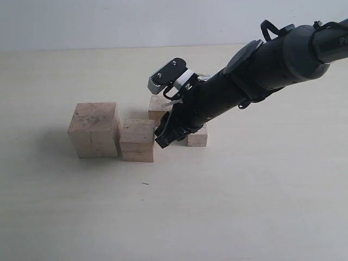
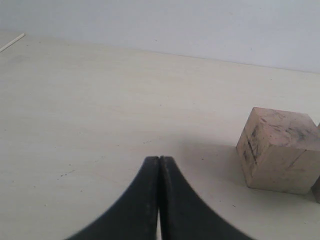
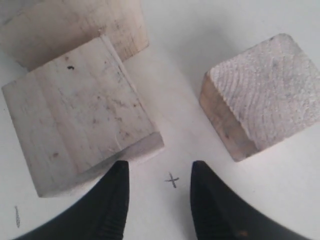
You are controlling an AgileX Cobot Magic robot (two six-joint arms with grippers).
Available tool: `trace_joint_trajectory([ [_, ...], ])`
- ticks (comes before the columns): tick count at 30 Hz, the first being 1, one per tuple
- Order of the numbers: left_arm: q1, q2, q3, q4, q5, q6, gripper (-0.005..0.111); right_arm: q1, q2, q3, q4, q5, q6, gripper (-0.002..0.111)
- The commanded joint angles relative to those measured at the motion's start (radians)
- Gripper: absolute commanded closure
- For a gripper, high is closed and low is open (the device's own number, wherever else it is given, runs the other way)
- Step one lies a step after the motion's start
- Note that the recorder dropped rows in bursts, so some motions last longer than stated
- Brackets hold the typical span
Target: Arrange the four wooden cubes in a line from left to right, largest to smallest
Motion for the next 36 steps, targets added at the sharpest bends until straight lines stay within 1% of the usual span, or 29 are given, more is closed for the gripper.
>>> trace_joint_trajectory([
  [1, -0.006, -0.006, 0.004, -0.003, -0.011, 0.001, 0.107, -0.003, -0.001, -0.003, 0.004, -0.007, -0.01, 0.069],
  [5, -0.006, -0.006, 0.004, -0.003, -0.011, 0.001, 0.107, -0.003, -0.001, -0.003, 0.004, -0.007, -0.024, 0.069],
  [14, -0.006, -0.006, 0.004, -0.003, -0.011, 0.001, 0.107, -0.003, -0.001, -0.003, 0.135, -0.005, -0.11, 0.069],
  [22, -0.006, -0.006, 0.004, -0.003, -0.011, 0.001, 0.107, -0.003, -0.001, -0.003, 0.158, 0.004, -0.115, 0.069],
  [29, -0.006, -0.006, 0.004, -0.003, -0.011, 0.001, 0.107, -0.003, -0.001, -0.003, 0.02, 0.074, 0.04, 0.069],
  [33, -0.006, -0.006, 0.004, -0.003, -0.011, 0.001, 0.107, -0.003, -0.001, -0.003, -0.148, 0.11, 0.179, 0.069],
  [36, -0.006, -0.006, 0.004, -0.003, -0.011, 0.001, 0.107, -0.003, -0.001, -0.003, -0.179, 0.154, 0.218, 0.069],
])
